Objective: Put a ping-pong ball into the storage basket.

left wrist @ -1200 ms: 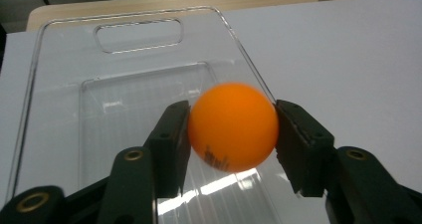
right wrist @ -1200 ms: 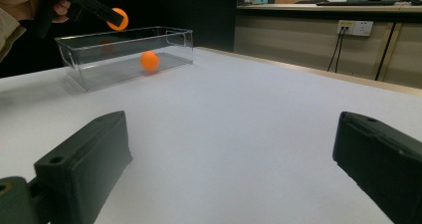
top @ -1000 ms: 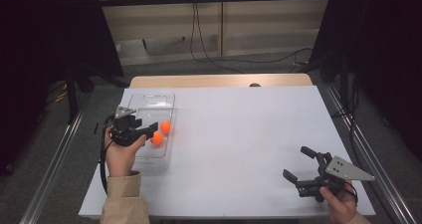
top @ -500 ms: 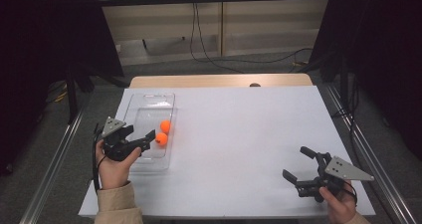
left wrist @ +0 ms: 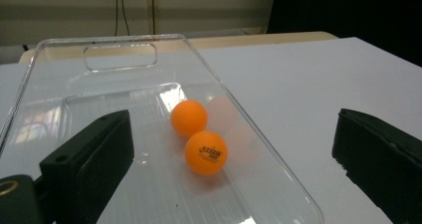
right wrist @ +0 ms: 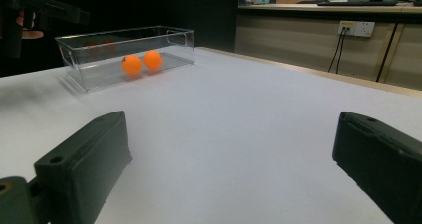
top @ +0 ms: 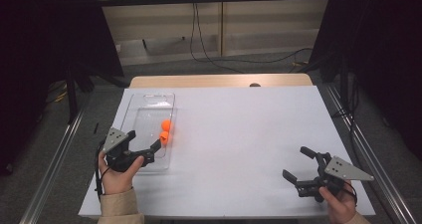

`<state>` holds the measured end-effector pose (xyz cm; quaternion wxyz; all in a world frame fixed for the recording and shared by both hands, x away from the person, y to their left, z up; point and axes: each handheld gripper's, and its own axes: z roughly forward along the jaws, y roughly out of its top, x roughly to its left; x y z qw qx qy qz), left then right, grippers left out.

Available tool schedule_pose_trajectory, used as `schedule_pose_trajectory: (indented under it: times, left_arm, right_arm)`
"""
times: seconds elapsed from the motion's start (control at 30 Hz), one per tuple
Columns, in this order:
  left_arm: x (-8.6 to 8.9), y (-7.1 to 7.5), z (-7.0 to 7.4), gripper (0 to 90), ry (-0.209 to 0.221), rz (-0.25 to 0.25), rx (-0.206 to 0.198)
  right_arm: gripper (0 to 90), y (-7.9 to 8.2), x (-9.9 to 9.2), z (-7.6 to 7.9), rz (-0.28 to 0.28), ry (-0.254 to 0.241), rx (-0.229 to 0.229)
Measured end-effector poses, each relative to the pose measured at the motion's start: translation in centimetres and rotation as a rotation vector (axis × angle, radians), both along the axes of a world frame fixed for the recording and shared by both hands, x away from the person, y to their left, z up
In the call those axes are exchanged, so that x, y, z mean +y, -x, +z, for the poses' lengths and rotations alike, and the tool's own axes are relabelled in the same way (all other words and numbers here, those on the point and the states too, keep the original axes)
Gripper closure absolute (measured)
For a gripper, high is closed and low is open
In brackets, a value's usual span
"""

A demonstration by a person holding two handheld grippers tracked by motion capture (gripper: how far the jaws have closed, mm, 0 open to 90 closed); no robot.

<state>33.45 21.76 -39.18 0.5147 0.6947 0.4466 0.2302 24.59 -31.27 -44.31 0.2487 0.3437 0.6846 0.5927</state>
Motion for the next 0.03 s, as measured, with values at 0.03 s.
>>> schedule_pose_trajectory:
  times: [0.03]
  left_arm:
    - [0.01, 0.10, -0.01, 2.9, 0.002, -0.002, -0.010]
  right_arm:
    - [1.1, 0.00, 0.00, 0.00, 0.000, 0.001, 0.000]
